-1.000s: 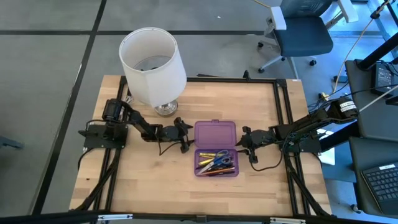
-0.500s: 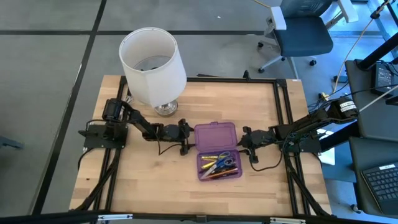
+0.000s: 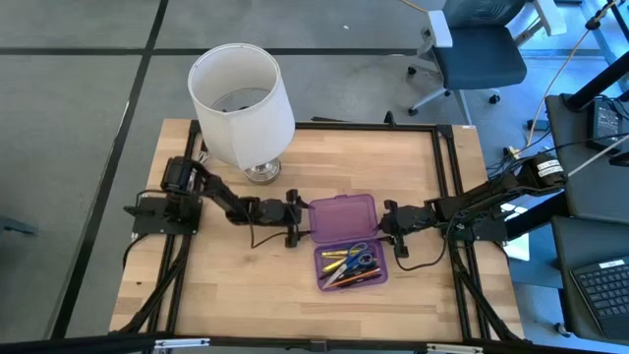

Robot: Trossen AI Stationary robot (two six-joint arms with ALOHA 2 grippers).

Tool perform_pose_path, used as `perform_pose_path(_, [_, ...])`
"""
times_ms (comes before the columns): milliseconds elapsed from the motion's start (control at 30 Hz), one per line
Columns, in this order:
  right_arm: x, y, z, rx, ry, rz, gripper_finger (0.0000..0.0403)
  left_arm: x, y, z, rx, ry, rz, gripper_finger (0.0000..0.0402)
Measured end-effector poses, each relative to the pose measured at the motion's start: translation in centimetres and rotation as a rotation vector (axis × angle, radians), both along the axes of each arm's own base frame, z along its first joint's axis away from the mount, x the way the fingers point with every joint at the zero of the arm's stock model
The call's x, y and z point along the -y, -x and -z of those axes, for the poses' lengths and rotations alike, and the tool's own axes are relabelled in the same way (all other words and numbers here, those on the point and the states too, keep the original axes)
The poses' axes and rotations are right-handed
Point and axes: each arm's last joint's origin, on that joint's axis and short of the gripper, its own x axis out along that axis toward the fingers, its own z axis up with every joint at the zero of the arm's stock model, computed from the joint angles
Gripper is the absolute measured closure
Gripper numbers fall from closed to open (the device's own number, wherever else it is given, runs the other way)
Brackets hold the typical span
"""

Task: Pick & place school supplies into a supply box
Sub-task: Close the purple supply box

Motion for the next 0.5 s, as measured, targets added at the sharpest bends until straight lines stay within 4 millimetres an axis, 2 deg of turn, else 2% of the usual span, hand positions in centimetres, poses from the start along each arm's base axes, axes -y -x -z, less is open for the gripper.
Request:
perform_pose_path(267, [0.0,0.0,0.0,-0.001,0.000,0.000,0.0249,1.4,0.2,-0.1,-0.020,-0.200,-0.024,0.0051])
perform_pose_path(500, [0.0,0.0,0.0,-0.002,0.000,0.000,0.0249,1.6,0.2,-0.1,-0.019,-0.193,0.014,0.0051])
